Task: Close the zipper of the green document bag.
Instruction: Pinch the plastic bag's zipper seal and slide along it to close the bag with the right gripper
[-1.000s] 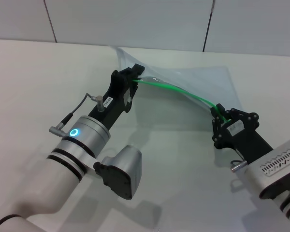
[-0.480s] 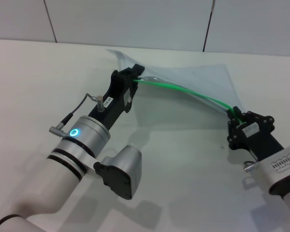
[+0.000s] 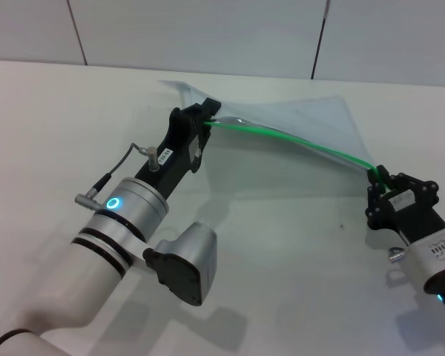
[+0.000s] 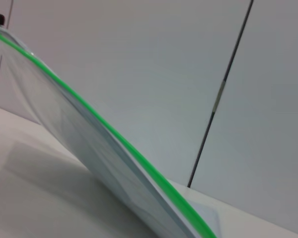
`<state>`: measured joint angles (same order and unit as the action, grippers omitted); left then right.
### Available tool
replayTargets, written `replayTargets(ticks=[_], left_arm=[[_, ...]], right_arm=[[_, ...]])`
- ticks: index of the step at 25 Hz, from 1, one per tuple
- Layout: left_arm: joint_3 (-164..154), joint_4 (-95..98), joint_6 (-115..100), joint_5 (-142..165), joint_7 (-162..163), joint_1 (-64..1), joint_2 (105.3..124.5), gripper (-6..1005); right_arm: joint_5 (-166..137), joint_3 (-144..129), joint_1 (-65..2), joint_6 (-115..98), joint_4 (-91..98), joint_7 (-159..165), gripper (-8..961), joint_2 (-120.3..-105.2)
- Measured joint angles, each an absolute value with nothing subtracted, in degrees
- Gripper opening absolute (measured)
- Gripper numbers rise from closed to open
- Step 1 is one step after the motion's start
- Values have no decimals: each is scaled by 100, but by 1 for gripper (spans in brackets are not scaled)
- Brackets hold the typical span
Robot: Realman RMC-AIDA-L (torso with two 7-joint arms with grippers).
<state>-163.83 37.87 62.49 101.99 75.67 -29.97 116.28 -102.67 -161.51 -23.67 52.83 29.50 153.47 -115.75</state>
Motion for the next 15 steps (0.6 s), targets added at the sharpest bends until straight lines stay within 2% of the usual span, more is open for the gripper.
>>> replayTargets(ticks=[15], left_arm=[[-16383, 3788, 6249, 10194, 7567, -2997, 11628, 139]], right_arm=[[-10027, -16137, -2311, 5282, 2765, 15353, 80, -11575]])
